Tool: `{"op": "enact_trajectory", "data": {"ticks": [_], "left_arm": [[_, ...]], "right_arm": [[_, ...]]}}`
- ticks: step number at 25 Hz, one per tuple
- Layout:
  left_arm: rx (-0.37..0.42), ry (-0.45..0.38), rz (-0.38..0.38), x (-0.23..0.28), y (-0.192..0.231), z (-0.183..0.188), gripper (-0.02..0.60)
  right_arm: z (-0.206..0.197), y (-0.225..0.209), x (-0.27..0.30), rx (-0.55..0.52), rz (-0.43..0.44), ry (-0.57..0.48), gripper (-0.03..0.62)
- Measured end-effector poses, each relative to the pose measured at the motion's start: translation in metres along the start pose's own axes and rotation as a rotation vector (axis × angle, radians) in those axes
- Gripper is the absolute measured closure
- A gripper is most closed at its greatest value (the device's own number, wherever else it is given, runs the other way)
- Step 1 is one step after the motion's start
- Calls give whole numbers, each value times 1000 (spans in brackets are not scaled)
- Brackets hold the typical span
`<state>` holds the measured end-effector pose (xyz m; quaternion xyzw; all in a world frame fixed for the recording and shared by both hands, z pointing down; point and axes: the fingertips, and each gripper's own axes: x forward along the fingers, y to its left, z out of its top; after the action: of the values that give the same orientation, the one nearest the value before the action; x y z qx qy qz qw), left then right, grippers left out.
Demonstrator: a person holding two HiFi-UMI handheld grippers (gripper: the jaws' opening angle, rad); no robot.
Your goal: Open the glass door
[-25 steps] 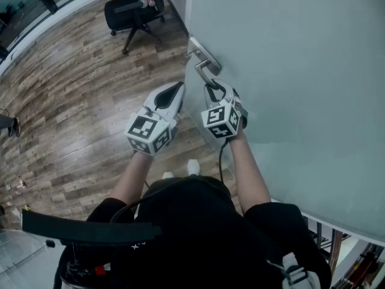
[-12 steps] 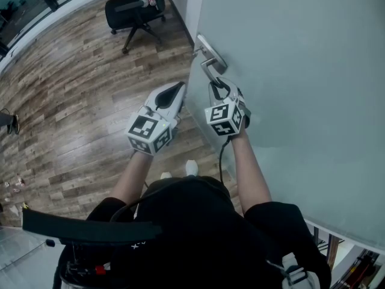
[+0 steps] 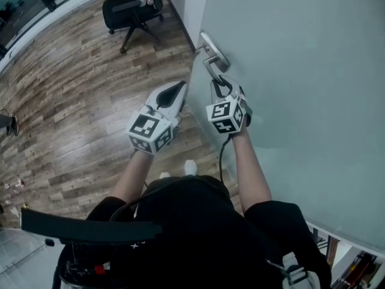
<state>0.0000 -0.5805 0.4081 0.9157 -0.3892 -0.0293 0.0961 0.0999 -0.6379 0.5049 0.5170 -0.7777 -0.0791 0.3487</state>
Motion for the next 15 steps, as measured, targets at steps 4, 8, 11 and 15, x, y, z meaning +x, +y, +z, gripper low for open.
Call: {"op": "enact_trajectory", "data": {"ticks": [4, 8, 11, 15], "left_arm": [[1, -3, -8, 3, -3, 3, 583], [-1, -5, -11, 6, -4, 4, 581], [-1, -6, -13, 9, -5, 5, 581], [1, -8, -17, 11, -6, 7, 583]], "right_arm": [[-1, -4, -2, 4, -9, 4, 499], [-2, -8, -2, 7, -16, 9, 499], [-2, -12, -2, 10, -21, 13, 499], [-2, -15, -1, 12, -28, 16, 499]]}}
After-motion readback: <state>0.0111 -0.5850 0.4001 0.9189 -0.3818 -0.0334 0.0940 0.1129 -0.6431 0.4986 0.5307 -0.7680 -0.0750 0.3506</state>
